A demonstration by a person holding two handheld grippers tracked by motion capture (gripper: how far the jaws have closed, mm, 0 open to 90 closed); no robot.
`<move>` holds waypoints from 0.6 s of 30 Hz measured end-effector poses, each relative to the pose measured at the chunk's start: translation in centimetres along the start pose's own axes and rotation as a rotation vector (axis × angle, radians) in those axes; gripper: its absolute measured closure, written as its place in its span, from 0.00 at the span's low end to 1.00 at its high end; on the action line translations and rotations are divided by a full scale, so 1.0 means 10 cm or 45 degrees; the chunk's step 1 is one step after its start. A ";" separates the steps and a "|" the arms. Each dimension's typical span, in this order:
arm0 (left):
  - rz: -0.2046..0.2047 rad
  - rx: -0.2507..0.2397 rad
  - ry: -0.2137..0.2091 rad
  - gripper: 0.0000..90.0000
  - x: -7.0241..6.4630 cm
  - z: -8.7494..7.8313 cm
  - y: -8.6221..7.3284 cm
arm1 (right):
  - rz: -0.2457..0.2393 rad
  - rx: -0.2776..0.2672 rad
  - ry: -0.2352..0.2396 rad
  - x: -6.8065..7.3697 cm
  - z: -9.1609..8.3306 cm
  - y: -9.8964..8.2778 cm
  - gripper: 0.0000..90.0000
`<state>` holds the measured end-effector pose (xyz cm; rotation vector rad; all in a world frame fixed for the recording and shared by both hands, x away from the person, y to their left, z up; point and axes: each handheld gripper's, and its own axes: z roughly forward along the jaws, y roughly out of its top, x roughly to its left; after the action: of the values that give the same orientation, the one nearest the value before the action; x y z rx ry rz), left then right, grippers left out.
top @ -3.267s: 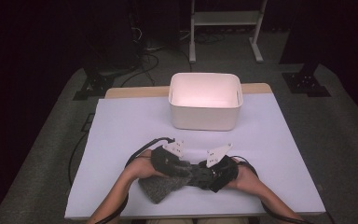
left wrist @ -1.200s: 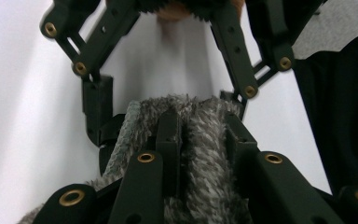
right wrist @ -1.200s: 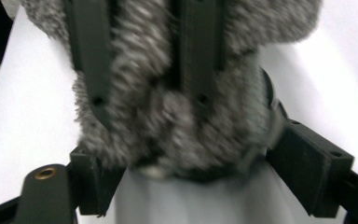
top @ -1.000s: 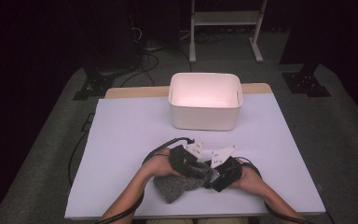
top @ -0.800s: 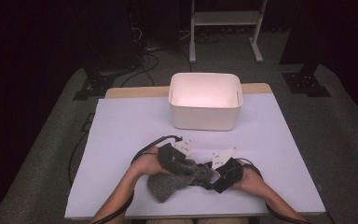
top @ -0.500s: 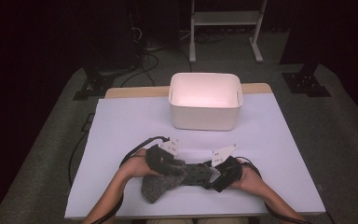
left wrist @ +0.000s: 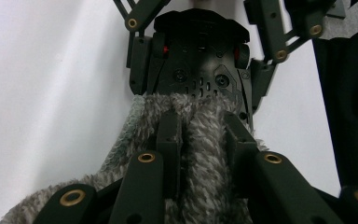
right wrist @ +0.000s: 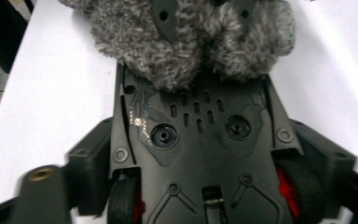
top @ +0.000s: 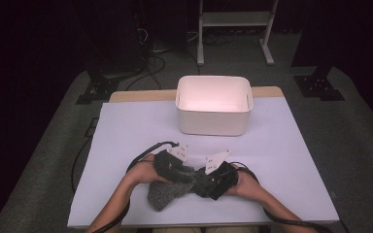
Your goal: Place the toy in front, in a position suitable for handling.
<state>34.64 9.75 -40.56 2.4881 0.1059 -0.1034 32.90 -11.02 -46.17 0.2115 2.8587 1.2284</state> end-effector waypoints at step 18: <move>-0.048 0.025 -0.032 0.80 -0.05 -0.08 -0.19 | -0.034 0.047 -0.006 0.22 -0.26 -0.21 0.25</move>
<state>33.95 11.70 -41.04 2.5039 0.1418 -0.1522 30.27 -14.00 -45.83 0.1757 2.8726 1.1694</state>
